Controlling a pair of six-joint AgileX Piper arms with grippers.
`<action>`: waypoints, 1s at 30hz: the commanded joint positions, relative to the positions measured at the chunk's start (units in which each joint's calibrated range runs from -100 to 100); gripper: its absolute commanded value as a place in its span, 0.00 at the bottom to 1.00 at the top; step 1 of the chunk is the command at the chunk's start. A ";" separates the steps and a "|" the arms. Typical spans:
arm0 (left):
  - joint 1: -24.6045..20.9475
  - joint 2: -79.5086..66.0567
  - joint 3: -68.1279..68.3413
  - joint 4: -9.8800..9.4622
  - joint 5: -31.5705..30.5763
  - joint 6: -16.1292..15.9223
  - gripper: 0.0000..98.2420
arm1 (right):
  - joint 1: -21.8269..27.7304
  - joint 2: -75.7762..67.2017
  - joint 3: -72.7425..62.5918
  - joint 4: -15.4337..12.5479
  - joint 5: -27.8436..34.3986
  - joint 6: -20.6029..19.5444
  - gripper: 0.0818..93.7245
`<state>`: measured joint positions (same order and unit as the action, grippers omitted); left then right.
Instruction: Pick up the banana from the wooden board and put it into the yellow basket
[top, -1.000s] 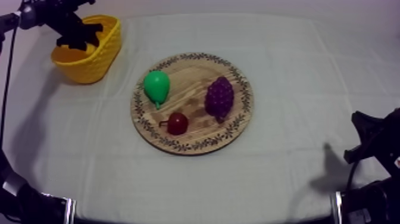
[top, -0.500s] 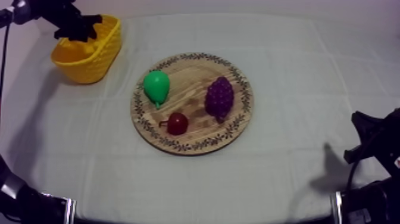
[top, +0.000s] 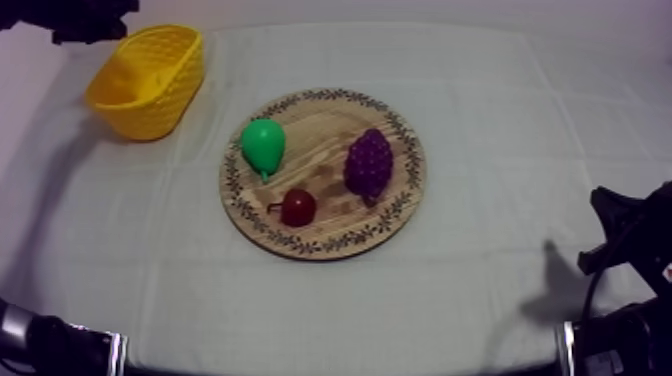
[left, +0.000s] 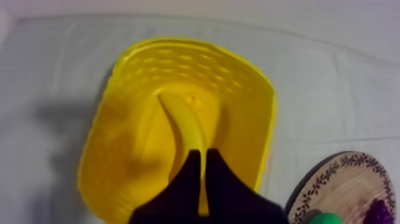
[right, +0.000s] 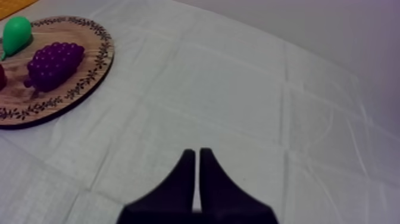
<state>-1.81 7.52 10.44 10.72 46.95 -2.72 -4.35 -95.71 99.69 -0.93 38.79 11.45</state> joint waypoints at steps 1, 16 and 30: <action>0.26 -13.61 10.45 -0.42 -5.17 -0.23 0.00 | -0.05 -0.05 -0.03 0.02 0.00 0.01 0.00; 1.22 -78.18 64.68 -1.80 -22.52 -1.26 0.00 | -0.09 -0.05 -0.03 0.02 0.00 0.03 0.00; 1.01 -99.52 85.00 -5.10 -18.92 2.36 0.00 | -0.09 -0.05 -0.03 0.02 0.00 0.00 0.00</action>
<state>-0.77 -88.66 93.40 5.65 27.95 -0.41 -4.42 -95.71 99.69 -0.93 38.79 11.47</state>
